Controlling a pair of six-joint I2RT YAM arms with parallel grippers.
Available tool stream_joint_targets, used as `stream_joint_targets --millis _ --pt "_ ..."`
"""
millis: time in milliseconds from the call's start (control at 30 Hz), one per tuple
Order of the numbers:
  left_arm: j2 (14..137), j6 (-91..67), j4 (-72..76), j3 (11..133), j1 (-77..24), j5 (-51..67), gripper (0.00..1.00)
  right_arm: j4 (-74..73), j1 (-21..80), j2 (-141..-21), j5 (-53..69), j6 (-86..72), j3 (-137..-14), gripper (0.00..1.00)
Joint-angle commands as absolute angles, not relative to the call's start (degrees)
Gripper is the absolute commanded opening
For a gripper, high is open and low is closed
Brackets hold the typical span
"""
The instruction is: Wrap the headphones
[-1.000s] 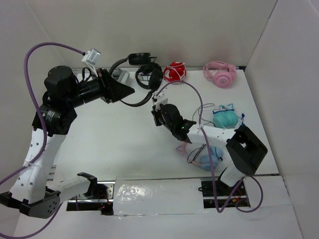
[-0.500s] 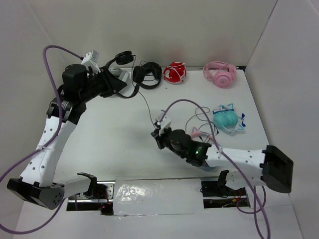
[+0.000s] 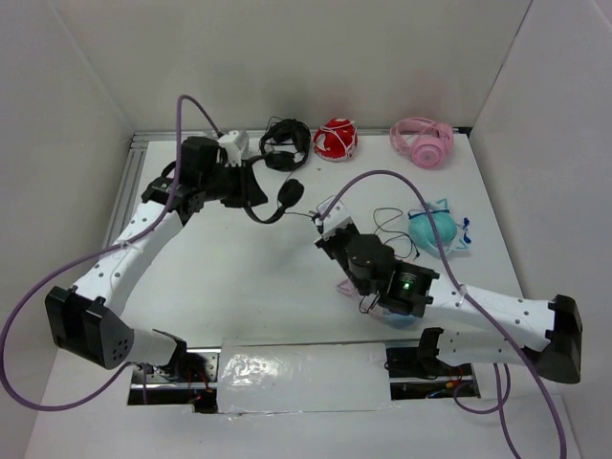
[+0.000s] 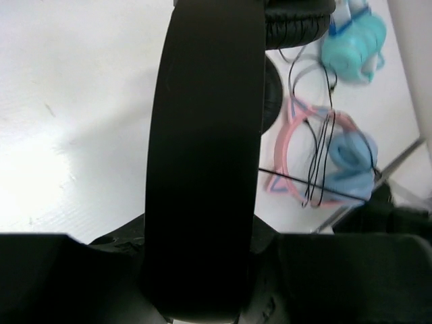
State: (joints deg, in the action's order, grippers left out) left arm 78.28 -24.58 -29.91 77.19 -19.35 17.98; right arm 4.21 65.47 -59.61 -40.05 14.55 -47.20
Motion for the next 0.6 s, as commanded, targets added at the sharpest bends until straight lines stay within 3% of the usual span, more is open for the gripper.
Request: stream_joint_targets --millis 0,267,567 --pt "77.78 -18.73 -25.85 76.47 -21.61 23.37 0.0 6.68 63.9 -54.85 -32.72 26.77 -52.12 0.0" --pt "76.47 -13.98 -23.56 71.37 -26.71 33.48 0.0 10.54 59.69 -55.46 -22.6 38.3 -55.02 0.0" --pt "76.29 -10.37 -23.47 68.82 -35.06 34.89 0.0 14.24 53.45 -57.04 -10.38 41.13 -57.48 0.0"
